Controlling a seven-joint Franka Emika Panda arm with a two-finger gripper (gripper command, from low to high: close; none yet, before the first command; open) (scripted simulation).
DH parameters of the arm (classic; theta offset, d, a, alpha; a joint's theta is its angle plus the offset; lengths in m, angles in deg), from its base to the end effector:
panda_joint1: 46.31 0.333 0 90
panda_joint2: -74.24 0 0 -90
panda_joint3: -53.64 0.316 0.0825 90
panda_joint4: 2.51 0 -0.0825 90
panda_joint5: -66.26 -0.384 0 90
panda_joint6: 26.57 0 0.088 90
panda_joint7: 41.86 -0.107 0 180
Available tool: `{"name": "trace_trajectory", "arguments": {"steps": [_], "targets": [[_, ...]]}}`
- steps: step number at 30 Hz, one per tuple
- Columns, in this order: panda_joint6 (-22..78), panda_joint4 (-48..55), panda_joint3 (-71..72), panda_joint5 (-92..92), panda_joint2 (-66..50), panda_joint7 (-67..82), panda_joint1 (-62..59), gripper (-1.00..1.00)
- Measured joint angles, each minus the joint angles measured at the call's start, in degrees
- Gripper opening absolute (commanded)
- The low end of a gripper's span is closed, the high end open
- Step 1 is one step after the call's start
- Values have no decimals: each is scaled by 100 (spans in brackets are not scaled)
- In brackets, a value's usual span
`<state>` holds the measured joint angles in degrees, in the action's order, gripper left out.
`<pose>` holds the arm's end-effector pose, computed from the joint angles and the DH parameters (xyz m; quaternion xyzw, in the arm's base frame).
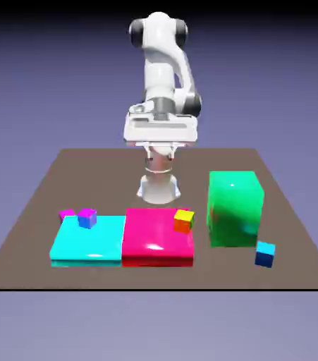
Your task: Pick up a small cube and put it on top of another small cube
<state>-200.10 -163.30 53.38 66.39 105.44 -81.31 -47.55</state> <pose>0.3929 -0.0101 0.4489 -0.8691 0.3236 -0.3536 0.1223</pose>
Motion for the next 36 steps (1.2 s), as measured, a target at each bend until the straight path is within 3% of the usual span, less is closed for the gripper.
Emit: {"name": "trace_trajectory", "arguments": {"steps": [31, 36], "targets": [[1228, 552, -681, 341, -3740, 7700, -4946, 0], [553, 706, -549, 235, -4569, 7767, -5059, 0]]}}
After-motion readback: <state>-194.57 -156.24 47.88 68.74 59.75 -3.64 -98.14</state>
